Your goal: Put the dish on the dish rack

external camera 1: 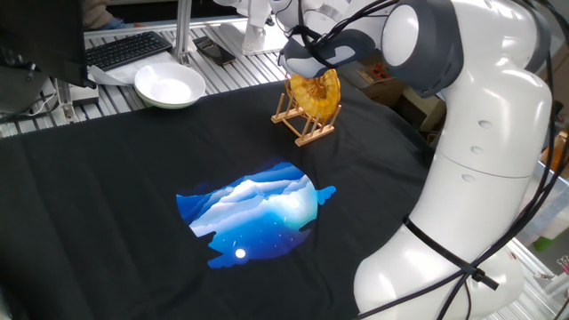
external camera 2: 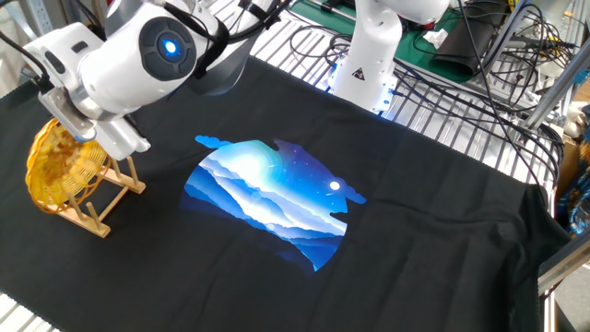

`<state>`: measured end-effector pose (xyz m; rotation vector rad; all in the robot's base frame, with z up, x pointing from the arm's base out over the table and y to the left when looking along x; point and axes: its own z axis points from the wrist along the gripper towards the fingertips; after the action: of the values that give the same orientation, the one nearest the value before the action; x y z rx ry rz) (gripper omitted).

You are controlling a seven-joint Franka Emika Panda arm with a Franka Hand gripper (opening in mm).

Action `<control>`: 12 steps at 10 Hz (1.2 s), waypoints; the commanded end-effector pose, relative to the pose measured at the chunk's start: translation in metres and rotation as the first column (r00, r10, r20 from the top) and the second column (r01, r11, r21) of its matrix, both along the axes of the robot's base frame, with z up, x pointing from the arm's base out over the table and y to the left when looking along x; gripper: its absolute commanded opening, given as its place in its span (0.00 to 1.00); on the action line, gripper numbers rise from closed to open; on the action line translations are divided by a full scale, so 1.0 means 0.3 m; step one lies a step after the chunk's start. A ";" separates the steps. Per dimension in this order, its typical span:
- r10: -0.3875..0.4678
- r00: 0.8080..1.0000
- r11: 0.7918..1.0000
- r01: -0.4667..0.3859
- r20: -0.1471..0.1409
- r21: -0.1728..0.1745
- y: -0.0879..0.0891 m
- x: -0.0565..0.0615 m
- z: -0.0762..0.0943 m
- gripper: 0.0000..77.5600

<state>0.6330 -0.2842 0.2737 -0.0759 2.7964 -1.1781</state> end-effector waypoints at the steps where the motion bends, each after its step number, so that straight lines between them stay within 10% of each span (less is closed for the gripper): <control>1: -0.012 1.000 1.000 0.011 0.024 0.017 0.003 0.010 -0.050 0.01; 12: -0.057 0.996 0.998 0.055 0.064 0.027 0.015 0.014 -0.074 0.01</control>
<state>0.6367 -0.2793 0.2497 0.0410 2.7763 -1.1359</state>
